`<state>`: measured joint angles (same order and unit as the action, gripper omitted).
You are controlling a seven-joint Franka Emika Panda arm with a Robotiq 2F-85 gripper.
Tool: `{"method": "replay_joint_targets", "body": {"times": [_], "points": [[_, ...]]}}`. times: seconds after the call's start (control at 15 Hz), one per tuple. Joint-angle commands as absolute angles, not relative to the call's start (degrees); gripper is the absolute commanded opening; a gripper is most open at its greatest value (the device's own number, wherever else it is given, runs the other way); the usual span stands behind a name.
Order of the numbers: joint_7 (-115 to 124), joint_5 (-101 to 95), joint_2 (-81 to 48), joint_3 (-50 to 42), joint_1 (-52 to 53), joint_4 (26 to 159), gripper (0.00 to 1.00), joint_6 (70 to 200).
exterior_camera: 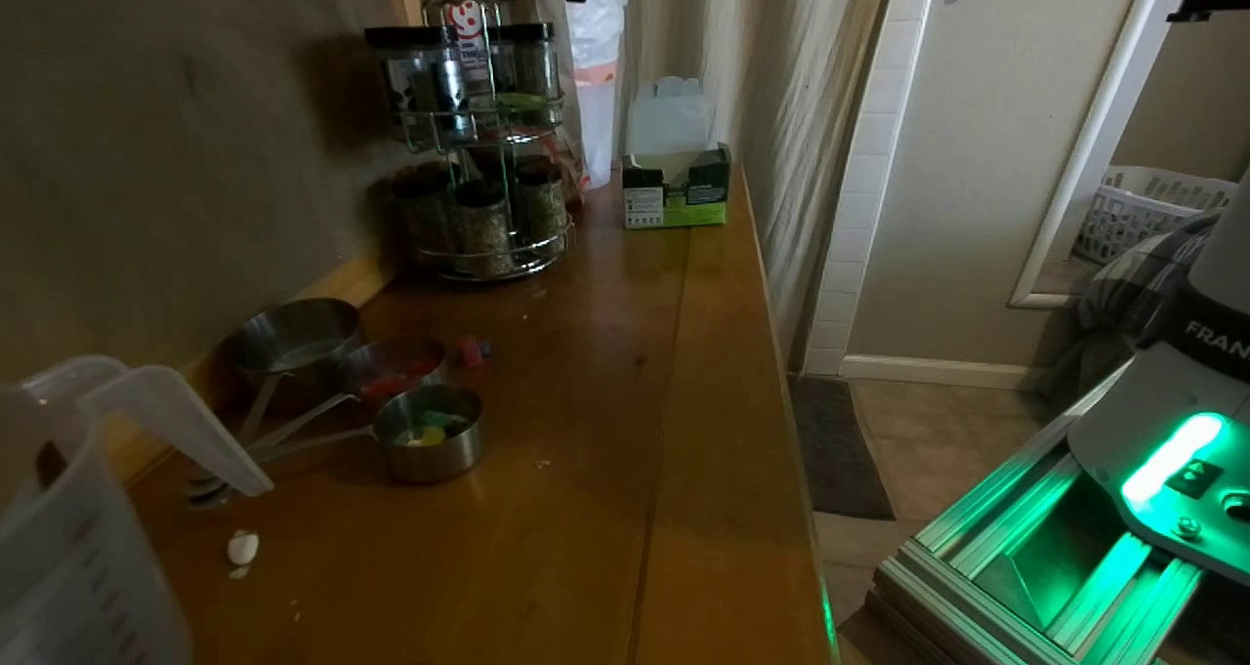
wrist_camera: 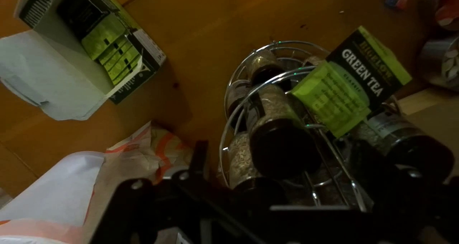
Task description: Put the bottle on the top rack
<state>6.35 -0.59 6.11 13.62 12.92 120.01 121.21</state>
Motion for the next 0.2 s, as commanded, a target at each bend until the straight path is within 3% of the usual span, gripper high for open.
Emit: {"method": "replay_joint_targets", "body": {"times": [0.0, 0.07, 0.13], "points": [[-0.65, 2.55, 16.55, 11.90, 12.79, 125.05, 1.00, 119.17], [-3.63, 3.87, 19.03, 11.06, 13.05, 126.54, 1.00, 120.58], [1.42, 1.10, 12.48, 12.59, 12.72, 121.61, 1.00, 119.33]]}}
